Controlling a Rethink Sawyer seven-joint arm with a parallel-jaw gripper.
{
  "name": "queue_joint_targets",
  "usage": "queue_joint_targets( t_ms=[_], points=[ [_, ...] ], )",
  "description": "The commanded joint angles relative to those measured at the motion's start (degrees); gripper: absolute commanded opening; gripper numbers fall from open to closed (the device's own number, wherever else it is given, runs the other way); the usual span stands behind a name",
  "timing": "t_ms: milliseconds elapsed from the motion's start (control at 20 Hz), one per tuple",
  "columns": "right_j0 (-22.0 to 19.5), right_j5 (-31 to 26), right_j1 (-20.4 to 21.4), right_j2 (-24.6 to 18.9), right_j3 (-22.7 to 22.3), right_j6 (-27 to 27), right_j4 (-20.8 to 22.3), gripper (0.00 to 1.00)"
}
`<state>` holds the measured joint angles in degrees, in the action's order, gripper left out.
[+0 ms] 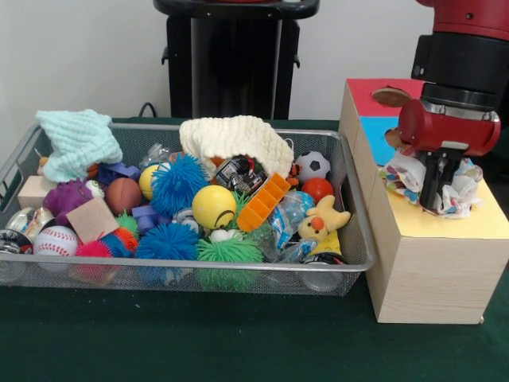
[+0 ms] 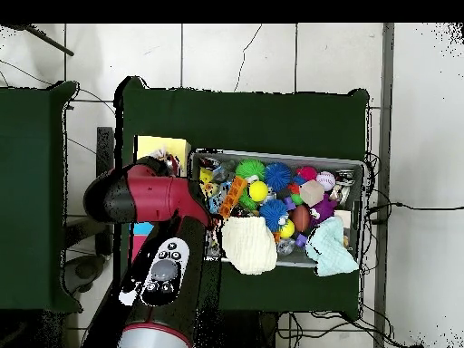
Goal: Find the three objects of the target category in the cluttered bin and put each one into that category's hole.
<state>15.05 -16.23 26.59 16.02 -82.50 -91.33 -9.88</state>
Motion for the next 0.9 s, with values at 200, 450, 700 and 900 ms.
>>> queue_joint_targets(
  t_ms=[200, 450, 700, 900],
  points=[
    [-2.4, -10.7, -1.4, -5.3, -2.6, -9.8, -2.0, 0.0],
    [-2.2, -11.8, -0.8, -5.5, -2.9, -10.4, -2.8, 0.0],
    [-1.4, -13.2, -0.3, -5.2, -2.9, -11.6, -4.1, 0.0],
    [-0.7, -14.1, 0.0, -4.8, -2.7, -12.2, -5.0, 0.0]
  ],
)
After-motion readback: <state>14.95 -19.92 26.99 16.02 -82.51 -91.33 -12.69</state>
